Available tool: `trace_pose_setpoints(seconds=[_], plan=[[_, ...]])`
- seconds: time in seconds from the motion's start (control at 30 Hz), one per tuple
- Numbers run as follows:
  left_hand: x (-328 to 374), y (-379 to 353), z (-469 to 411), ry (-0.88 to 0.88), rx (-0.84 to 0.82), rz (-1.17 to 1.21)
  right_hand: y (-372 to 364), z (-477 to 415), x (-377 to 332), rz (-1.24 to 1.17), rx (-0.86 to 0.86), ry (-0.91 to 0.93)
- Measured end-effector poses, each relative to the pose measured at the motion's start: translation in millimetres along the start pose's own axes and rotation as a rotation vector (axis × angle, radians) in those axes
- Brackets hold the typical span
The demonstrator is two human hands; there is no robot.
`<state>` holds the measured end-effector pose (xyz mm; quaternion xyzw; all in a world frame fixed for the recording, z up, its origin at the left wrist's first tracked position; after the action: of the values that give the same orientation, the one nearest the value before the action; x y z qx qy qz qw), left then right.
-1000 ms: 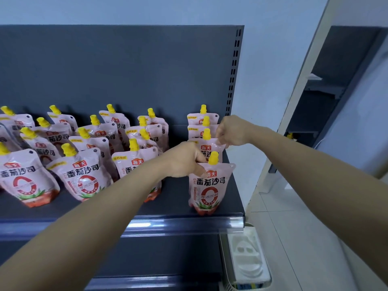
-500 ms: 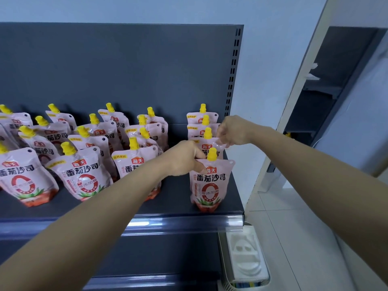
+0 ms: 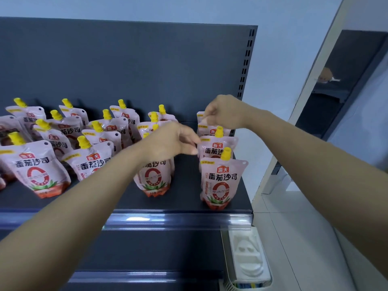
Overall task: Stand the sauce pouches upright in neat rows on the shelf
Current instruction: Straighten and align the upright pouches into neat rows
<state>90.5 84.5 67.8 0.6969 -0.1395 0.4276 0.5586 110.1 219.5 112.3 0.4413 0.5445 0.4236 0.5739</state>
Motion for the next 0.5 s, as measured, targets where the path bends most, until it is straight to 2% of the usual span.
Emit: trace_pose_setpoints(seconds=[0.13,0.2,0.27,0.4,0.5], plan=[[-16.1,55.2,33.7,0.008,0.333,0.044,-10.4,-15.0,-31.7,-0.047,-0.042,0.060],[-30.0,73.6,51.0,0.043,0.431,0.049,-17.5,-24.9,-46.9,-0.034,-0.070,0.072],[-46.8,79.1,63.1,0.115,0.416,0.034,-29.4,-35.3,-58.7,-0.019,-0.124,0.054],[-80.5,61.5,68.3,0.237,0.239,0.034,-57.4,-55.7,-71.5,-0.002,-0.250,-0.003],[-94.1,49.1,63.9,0.257,0.156,0.029,-72.5,-65.0,-77.8,-0.011,-0.308,-0.021]])
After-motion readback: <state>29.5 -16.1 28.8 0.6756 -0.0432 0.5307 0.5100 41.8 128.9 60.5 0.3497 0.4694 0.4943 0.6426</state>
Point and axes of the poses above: each hand's wrist, its own z-axis away from the middle knuckle, its own y-axis out of the back of the hand, x = y × z, the point moved 6 cm from there along -z, towards the middle knuckle, and after that the axes turned 9 degrees about -x, right-handed, at the moved point
